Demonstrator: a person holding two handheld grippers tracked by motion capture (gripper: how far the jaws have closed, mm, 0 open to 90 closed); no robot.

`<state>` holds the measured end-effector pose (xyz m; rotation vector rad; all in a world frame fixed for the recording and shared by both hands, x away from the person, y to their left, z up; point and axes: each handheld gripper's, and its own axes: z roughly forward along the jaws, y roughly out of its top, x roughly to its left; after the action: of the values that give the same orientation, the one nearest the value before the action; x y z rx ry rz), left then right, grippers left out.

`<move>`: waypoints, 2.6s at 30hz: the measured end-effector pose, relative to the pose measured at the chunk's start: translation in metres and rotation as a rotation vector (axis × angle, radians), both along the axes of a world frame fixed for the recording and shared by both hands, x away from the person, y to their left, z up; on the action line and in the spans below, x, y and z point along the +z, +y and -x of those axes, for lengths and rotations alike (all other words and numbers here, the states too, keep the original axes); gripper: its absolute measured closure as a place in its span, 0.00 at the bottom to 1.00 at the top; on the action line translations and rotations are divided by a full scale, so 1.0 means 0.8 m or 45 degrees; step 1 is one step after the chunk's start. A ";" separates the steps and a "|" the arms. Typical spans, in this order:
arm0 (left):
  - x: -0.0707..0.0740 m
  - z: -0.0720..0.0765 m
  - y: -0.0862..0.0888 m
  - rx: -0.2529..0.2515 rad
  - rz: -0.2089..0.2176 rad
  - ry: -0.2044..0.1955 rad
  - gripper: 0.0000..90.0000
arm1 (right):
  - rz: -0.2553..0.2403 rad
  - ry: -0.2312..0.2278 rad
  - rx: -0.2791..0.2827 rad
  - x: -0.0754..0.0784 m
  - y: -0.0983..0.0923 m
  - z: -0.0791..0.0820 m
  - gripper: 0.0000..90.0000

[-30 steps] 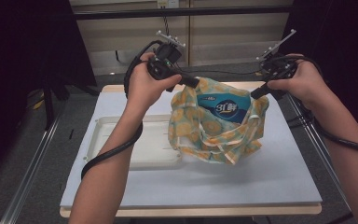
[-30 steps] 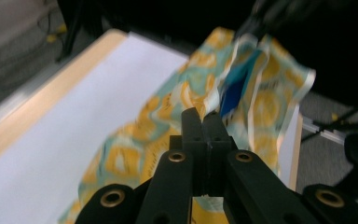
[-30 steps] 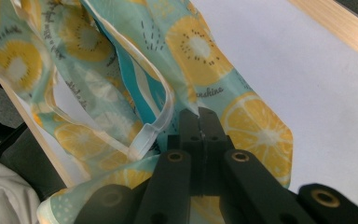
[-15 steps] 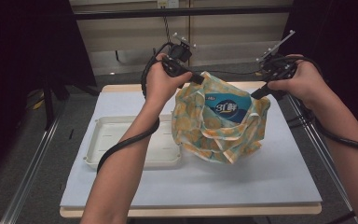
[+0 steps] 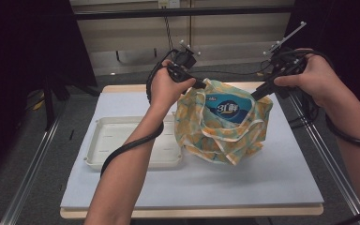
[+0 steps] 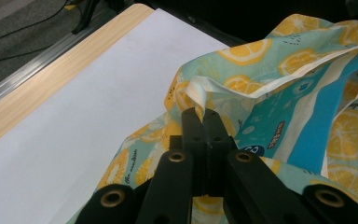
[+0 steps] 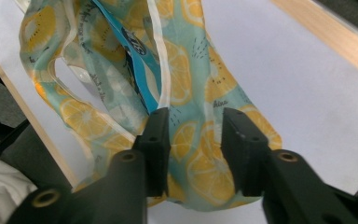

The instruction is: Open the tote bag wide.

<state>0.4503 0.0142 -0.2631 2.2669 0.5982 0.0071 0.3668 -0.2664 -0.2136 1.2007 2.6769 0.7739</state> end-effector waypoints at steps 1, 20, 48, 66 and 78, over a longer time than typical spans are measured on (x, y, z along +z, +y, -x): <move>0.000 0.000 0.000 0.006 0.007 0.003 1.00 | -0.007 0.004 -0.003 0.001 0.001 0.001 0.62; 0.002 0.000 0.005 -0.001 0.042 0.025 1.00 | 0.004 -0.021 0.049 0.023 0.015 0.004 1.00; 0.003 0.028 0.045 -0.022 0.070 0.016 0.37 | 0.012 0.050 -0.005 -0.041 0.038 -0.024 1.00; -0.026 0.036 0.049 -0.157 -0.035 0.153 0.98 | 0.017 0.047 -0.006 -0.039 0.039 -0.023 1.00; 0.048 0.038 0.054 -0.180 0.117 0.121 1.00 | 0.012 0.046 0.008 -0.038 0.037 -0.024 1.00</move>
<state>0.4202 0.0576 -0.2245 2.2245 0.4762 -0.1955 0.3858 -0.2371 -0.2441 1.2161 2.7112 0.7466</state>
